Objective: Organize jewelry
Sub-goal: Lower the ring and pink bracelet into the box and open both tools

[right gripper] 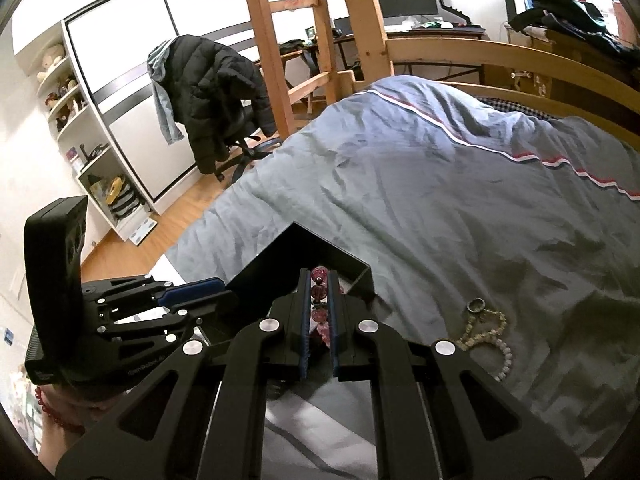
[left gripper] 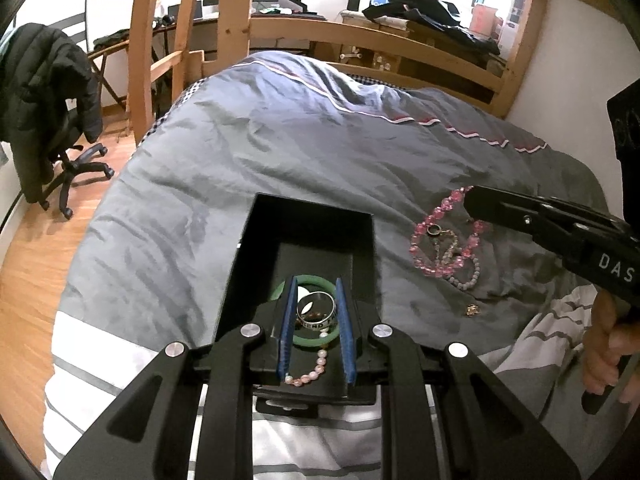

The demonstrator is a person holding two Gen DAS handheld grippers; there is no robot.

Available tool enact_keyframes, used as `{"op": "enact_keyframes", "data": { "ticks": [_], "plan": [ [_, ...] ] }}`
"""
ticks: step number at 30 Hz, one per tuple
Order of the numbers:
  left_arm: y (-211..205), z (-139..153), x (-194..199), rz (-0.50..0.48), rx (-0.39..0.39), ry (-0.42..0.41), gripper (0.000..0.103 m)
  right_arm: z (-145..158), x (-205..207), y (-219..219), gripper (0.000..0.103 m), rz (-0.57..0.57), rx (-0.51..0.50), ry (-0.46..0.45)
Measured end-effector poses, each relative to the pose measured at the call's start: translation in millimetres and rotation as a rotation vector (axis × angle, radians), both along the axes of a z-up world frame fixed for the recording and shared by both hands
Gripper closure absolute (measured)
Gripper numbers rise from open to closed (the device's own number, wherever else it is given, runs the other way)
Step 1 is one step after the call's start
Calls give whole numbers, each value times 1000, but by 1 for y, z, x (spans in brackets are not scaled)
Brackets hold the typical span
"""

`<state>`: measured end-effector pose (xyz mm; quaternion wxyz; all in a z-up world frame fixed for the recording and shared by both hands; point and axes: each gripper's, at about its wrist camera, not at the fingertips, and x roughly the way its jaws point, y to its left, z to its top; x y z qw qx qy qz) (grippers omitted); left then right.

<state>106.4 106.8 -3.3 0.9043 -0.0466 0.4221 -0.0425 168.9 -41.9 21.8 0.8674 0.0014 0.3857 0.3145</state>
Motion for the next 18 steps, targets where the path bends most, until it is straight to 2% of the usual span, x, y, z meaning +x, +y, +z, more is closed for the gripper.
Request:
{"op": "enact_keyframes", "data": {
  "ticks": [8, 18],
  "plan": [
    [15, -5, 4, 30, -27, 21, 84, -9, 10, 27, 94, 40, -30, 13],
    [17, -17, 9, 32, -15, 74, 84, -27, 24, 57, 94, 86, -57, 37]
  ]
}}
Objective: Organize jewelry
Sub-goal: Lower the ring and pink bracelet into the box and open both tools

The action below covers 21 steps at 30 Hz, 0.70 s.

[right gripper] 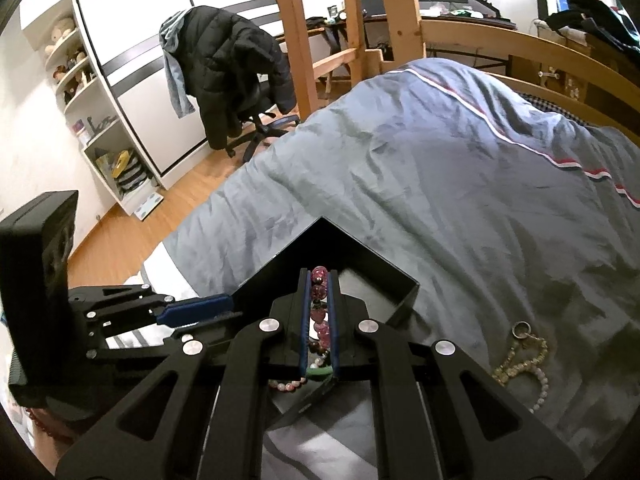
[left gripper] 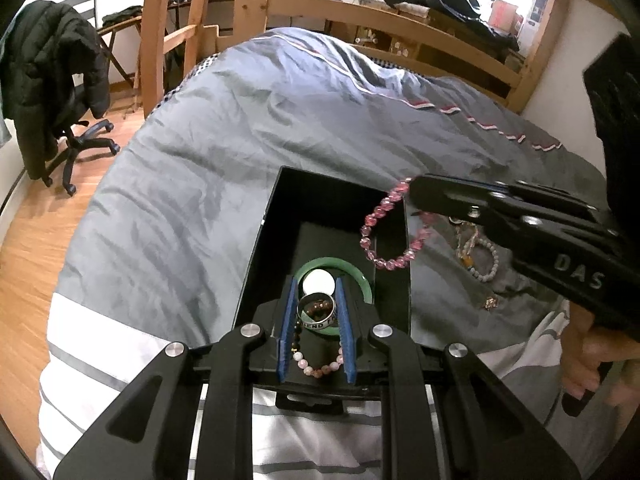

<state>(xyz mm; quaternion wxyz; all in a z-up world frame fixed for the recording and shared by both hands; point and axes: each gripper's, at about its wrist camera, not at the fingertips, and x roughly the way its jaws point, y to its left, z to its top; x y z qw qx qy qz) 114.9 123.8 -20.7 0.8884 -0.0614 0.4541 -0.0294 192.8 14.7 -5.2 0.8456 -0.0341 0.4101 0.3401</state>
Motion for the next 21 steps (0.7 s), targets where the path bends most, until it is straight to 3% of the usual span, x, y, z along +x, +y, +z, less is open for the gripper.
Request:
{"op": "enact_keyframes", "data": {
  "ticks": [10, 13, 16, 18, 20, 21],
  "plan": [
    [3, -4, 3, 15, 5, 14, 82, -18, 11, 16, 94, 28, -2, 36],
    [4, -3, 3, 29, 11, 6, 61, -20, 14, 18, 94, 28, 2, 45],
    [6, -1, 1, 34, 0, -5, 54, -20, 15, 19, 91, 29, 6, 56],
    [7, 1, 0, 42, 0, -15, 42, -20, 16, 17, 80, 19, 5, 55],
    [8, 3, -1, 48, 10, -32, 32, -17, 16, 11, 45, -3, 24, 51],
    [8, 5, -2, 49, 11, -39, 30, -16, 15, 8, 38, -15, 32, 44]
  ]
}}
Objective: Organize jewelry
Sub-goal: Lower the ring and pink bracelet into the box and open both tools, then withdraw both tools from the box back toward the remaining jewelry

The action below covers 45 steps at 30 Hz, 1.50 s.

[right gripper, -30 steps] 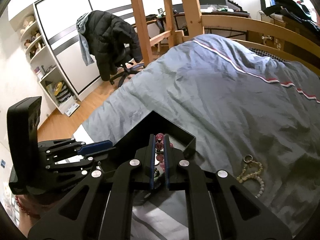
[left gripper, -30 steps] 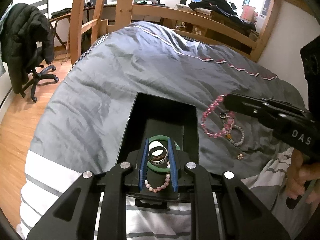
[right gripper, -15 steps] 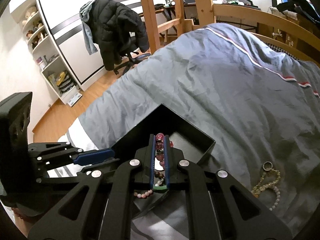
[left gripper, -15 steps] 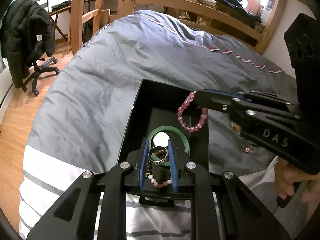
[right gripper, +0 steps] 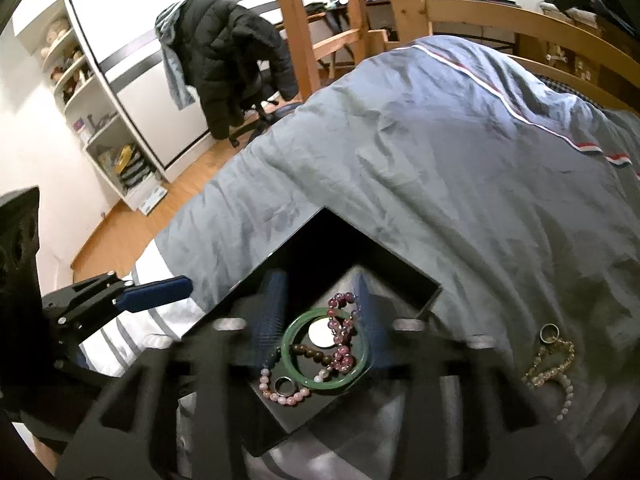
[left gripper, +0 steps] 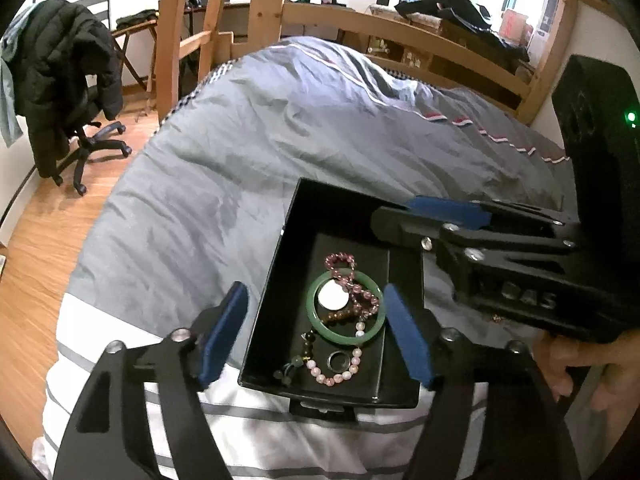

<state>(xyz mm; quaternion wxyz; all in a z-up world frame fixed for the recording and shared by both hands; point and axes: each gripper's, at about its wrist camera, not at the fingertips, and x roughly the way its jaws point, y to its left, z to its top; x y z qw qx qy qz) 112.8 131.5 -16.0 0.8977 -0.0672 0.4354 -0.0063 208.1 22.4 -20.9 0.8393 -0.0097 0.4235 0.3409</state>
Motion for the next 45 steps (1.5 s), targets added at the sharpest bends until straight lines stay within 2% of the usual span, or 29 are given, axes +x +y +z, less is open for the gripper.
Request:
{"op": "enact_keyframes", "data": {
  "ticks": [2, 3, 5, 8, 11, 22, 31, 34, 40, 45],
  "plan": [
    [0, 2, -1, 7, 7, -13, 20, 6, 0, -10, 15, -49, 8, -17],
    [0, 3, -1, 10, 10, -18, 19, 9, 1, -16, 10, -75, 12, -26],
    [0, 4, -1, 18, 11, -26, 10, 12, 3, -25, 9, -108, 2, -31],
    [0, 7, -2, 32, 1, -49, 9, 16, 6, -44, 6, -166, -29, -37],
    [-4, 10, -2, 13, -25, -74, 7, 22, 5, -63, 5, -196, -42, -48],
    [-53, 9, -5, -82, 20, -126, 7, 24, -24, -139, 4, -296, -137, -77],
    [-101, -7, 3, -130, 51, -119, 7, 20, -52, -181, 4, -328, -241, -124],
    [-122, -15, 7, -168, 76, -114, 7, 17, -54, -195, 4, -344, -232, -117],
    [-151, -29, 17, -225, 70, -95, 7, -1, -50, -214, 4, -368, -187, -90],
    [-175, -45, 33, -274, 108, -81, 7, -18, -46, -228, 4, -361, -144, -67]
  ]
}}
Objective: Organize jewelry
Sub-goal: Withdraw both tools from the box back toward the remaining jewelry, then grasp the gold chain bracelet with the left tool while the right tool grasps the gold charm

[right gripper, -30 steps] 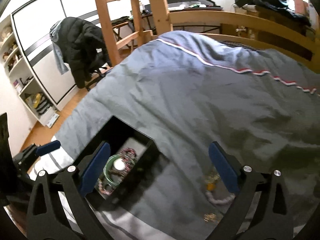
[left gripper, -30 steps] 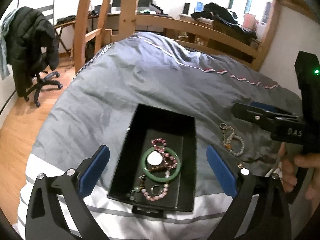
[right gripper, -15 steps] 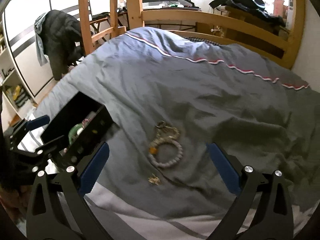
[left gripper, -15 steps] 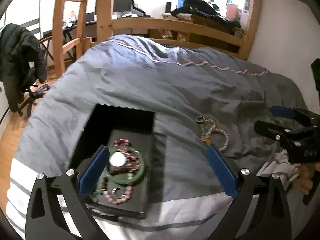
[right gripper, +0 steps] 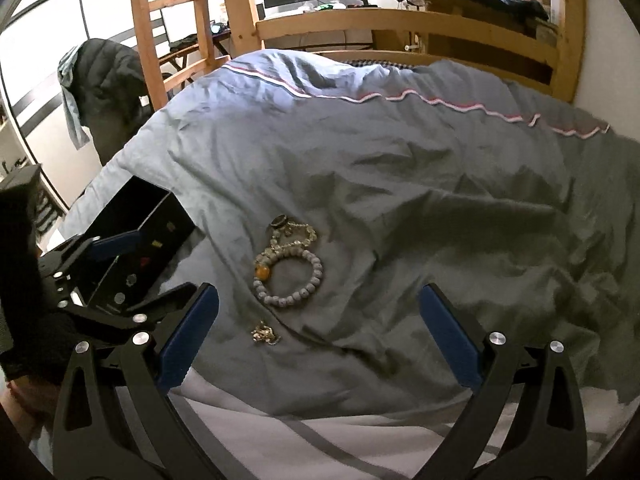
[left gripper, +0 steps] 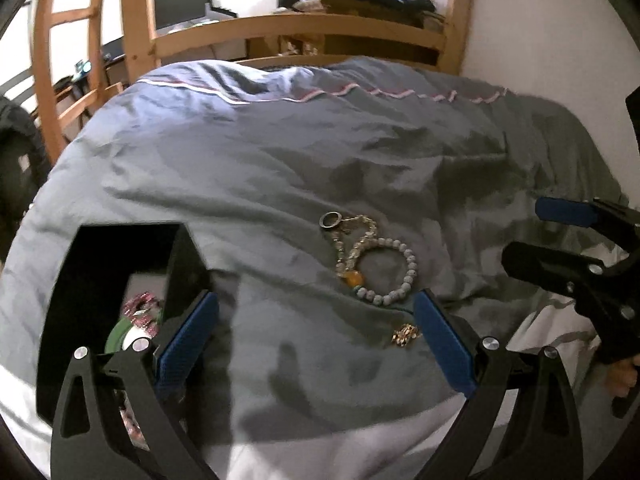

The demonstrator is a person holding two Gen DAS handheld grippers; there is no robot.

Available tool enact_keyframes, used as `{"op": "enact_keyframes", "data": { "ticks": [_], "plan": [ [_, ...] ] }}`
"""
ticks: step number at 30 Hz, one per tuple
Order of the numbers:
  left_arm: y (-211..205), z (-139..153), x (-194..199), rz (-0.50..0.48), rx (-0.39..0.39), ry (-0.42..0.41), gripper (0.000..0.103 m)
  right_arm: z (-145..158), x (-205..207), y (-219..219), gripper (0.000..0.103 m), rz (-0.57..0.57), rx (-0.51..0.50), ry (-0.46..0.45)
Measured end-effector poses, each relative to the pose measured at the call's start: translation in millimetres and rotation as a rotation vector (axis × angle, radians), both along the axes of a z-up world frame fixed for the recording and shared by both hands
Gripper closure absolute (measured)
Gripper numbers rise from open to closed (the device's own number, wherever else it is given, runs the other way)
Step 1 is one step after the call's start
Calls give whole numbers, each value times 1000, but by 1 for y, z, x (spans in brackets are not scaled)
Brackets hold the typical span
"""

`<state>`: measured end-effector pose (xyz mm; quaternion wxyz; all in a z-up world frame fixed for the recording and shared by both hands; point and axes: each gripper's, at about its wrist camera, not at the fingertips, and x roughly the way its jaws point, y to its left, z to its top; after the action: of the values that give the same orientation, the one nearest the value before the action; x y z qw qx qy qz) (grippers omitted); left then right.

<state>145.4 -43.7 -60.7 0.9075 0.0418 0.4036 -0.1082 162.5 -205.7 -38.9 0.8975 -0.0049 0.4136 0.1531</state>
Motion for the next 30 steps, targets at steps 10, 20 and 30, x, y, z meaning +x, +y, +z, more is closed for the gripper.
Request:
{"op": "enact_keyframes", "data": {
  "ticks": [10, 20, 30],
  "plan": [
    [-11, -21, 48, -15, -32, 28, 7, -33, 3, -5, 7, 24, 57, 50],
    [-24, -41, 69, -112, -56, 74, 23, -60, 17, -4, 43, 36, 80, 108],
    [-18, -55, 84, -123, -115, 169, 90, -79, 8, 35, 63, 247, 77, 177]
  ]
}}
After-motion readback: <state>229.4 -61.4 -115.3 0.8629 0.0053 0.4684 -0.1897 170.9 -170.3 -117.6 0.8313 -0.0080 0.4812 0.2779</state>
